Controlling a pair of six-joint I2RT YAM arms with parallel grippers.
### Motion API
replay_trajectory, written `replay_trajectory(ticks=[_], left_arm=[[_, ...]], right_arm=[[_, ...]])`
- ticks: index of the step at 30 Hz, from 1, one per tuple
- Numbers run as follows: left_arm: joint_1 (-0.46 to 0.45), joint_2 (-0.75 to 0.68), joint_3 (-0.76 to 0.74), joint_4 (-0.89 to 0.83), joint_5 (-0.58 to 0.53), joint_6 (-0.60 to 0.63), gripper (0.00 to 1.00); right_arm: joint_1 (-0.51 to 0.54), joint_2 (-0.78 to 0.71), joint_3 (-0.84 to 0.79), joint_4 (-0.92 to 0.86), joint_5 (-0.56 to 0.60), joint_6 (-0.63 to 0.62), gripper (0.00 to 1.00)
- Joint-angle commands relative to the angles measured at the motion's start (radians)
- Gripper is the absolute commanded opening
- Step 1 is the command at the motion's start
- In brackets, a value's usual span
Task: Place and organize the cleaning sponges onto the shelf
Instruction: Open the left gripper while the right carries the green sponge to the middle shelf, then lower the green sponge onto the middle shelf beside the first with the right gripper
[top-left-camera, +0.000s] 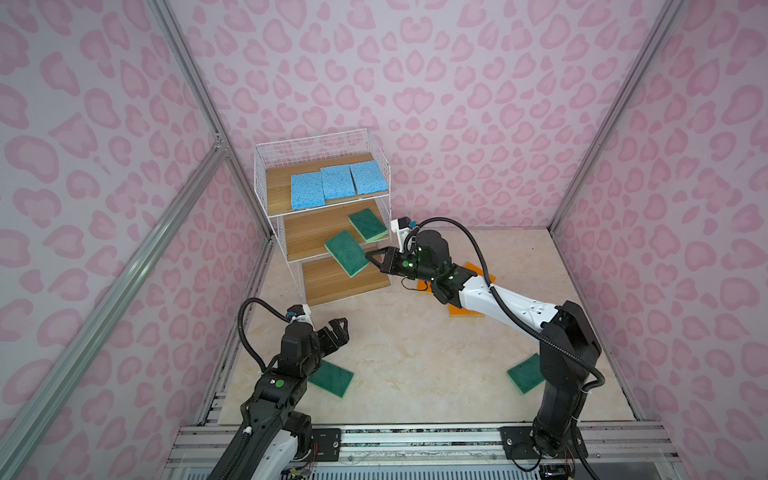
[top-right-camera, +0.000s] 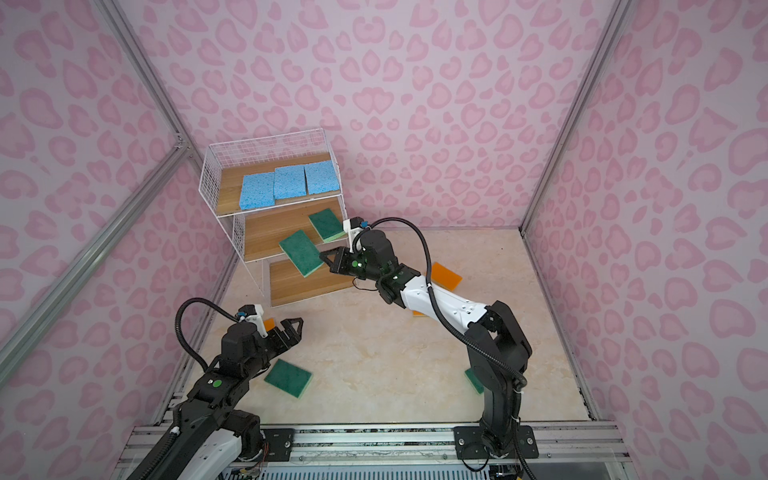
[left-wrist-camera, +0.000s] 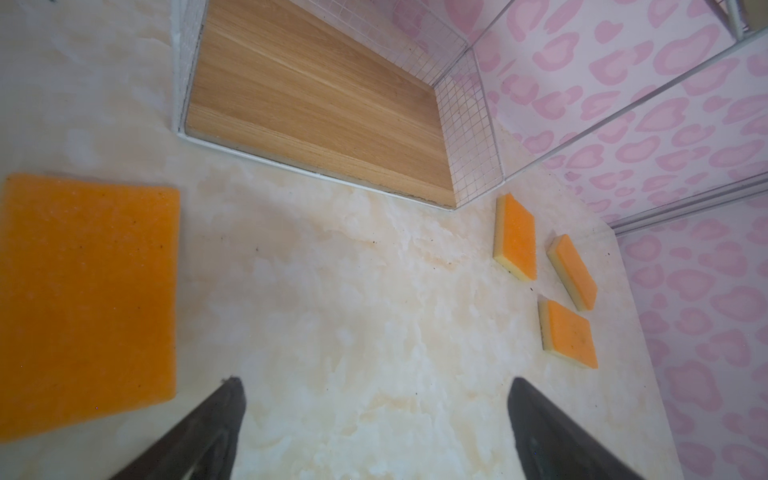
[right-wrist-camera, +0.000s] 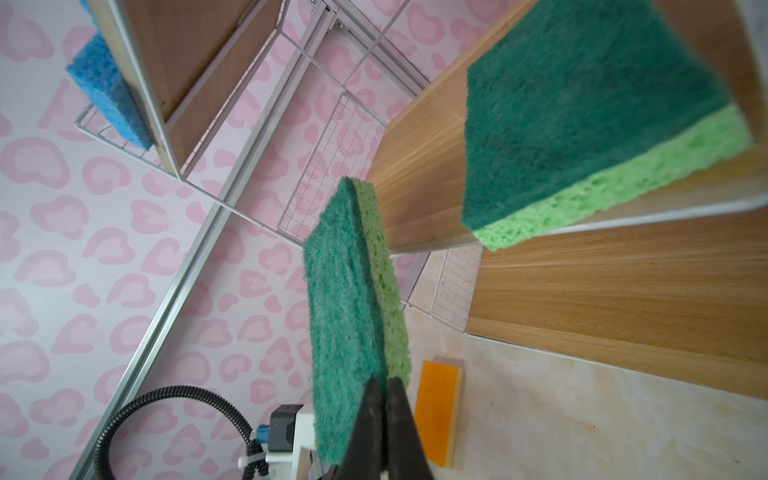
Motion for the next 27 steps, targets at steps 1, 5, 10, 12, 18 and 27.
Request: replay_trajectory(ticks=[1, 5, 10, 12, 18, 27], left_arm=[[0.001, -0.008, -0.015, 0.036, 0.012, 0.014, 1.0], [-0.004, -0.017, -0.026, 0.038, 0.013, 0.019, 1.0], [-0.017, -0.021, -0.037, 0.046, 0.011, 0.016, 1.0], [-0.021, -0.019, -0.041, 0.048, 0.009, 0.016, 1.0], [-0.026, -0.009, -0.036, 0.053, 0.009, 0.022, 1.0], [-0.032, 0.005, -0.027, 0.05, 0.01, 0.029, 1.0]], right_arm=[[0.005, 0.042, 0.054, 0.003, 0.048, 0.01, 0.0], [0.009, 0.089, 0.12, -0.012, 0.073, 0.008, 0.0], [0.01, 0.12, 0.168, -0.031, 0.107, -0.004, 0.0], [0.01, 0.128, 0.183, -0.041, 0.118, -0.011, 0.0], [0.009, 0.159, 0.223, -0.05, 0.128, -0.018, 0.0], [0.008, 0.169, 0.244, -0.069, 0.164, -0.04, 0.06]])
